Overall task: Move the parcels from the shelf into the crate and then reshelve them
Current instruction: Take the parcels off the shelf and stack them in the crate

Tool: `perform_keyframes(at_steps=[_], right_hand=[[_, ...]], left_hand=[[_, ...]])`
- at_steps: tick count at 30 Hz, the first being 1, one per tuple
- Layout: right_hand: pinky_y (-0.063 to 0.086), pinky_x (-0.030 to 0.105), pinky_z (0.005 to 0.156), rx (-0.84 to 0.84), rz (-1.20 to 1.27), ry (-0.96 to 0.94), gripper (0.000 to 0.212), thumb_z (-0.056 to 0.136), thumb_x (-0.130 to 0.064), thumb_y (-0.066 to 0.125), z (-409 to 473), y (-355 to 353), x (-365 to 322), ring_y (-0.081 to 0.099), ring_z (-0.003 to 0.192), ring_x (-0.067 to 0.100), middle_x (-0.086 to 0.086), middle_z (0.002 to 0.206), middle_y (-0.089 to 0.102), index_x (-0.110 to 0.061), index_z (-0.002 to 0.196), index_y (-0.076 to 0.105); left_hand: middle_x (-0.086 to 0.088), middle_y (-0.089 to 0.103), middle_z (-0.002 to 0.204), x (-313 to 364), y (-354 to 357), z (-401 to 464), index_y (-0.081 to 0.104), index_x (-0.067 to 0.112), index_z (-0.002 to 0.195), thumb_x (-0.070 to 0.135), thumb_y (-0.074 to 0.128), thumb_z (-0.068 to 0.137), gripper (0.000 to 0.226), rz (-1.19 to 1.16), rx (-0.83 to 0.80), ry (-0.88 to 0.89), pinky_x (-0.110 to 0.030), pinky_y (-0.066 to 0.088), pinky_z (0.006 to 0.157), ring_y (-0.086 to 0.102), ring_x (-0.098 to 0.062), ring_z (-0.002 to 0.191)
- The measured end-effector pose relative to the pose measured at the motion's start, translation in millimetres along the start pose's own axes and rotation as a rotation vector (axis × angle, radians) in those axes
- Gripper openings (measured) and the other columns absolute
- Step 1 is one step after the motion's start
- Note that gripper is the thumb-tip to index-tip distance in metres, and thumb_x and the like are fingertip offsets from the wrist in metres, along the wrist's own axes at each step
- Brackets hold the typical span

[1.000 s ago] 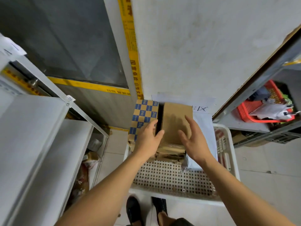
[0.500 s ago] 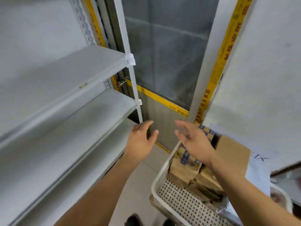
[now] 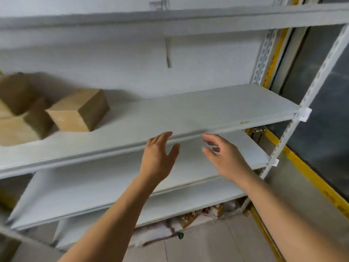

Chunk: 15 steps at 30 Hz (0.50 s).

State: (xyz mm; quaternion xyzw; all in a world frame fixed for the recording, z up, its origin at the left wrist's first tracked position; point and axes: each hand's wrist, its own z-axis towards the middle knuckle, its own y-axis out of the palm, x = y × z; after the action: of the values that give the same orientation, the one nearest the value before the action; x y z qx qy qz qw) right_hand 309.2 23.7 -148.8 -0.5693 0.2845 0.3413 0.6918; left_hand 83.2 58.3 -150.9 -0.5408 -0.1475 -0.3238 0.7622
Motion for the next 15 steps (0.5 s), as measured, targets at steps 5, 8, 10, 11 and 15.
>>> perform_keyframes(at_steps=[5, 8, 10, 11, 15], right_hand=[[0.050, 0.034, 0.111, -0.045, 0.033, -0.125, 0.044, 0.100, -0.025, 0.071, 77.9, 93.9, -63.3, 0.062, 0.125, 0.006, -0.010, 0.136, 0.067, -0.022, 0.143, 0.061], [0.049, 0.037, 0.112, -0.098, 0.043, -0.194, 0.045, 0.100, -0.027, 0.071, 115.6, 147.3, -99.4, 0.061, 0.127, 0.007, -0.009, 0.137, 0.066, -0.024, 0.143, 0.060], [0.049, 0.039, 0.111, -0.116, 0.053, -0.227, 0.044, 0.100, -0.027, 0.071, 136.0, 179.0, -121.3, 0.061, 0.127, 0.009, -0.006, 0.136, 0.066, -0.023, 0.142, 0.061], [0.049, 0.040, 0.111, -0.133, 0.055, -0.233, 0.045, 0.099, -0.028, 0.071, 144.4, 193.6, -131.7, 0.061, 0.128, 0.010, -0.005, 0.138, 0.066, -0.022, 0.143, 0.060], [0.045, 0.038, 0.116, -0.228, 0.017, -0.253, 0.056, 0.100, -0.036, 0.069, 174.8, 241.2, -172.7, 0.054, 0.139, 0.014, 0.000, 0.151, 0.058, -0.022, 0.151, 0.053]], left_hand=[[-0.007, 0.063, 0.146, -91.0, -81.5, 24.9, 0.059, 0.013, 0.146, 0.039, 0.068, 0.100, 0.053, 0.062, 0.134, -0.120, -0.033, 0.037, 0.112, 0.053, -0.030, 0.136], [-0.009, 0.062, 0.146, -140.4, -119.5, 41.1, 0.057, 0.012, 0.146, 0.042, 0.067, 0.100, 0.056, 0.113, 0.220, -0.187, -0.038, 0.042, 0.109, 0.055, -0.031, 0.133], [-0.009, 0.060, 0.148, -169.6, -140.0, 50.9, 0.055, 0.011, 0.146, 0.041, 0.068, 0.100, 0.057, 0.124, 0.285, -0.238, -0.040, 0.044, 0.108, 0.055, -0.032, 0.132], [-0.010, 0.058, 0.150, -182.7, -149.1, 55.5, 0.054, 0.011, 0.147, 0.040, 0.068, 0.099, 0.058, 0.123, 0.314, -0.260, -0.041, 0.044, 0.110, 0.054, -0.032, 0.133], [-0.013, 0.040, 0.163, -227.4, -179.8, 78.5, 0.040, 0.009, 0.157, 0.036, 0.065, 0.101, 0.067, 0.148, 0.360, -0.344, -0.048, 0.036, 0.120, 0.038, -0.035, 0.147]])
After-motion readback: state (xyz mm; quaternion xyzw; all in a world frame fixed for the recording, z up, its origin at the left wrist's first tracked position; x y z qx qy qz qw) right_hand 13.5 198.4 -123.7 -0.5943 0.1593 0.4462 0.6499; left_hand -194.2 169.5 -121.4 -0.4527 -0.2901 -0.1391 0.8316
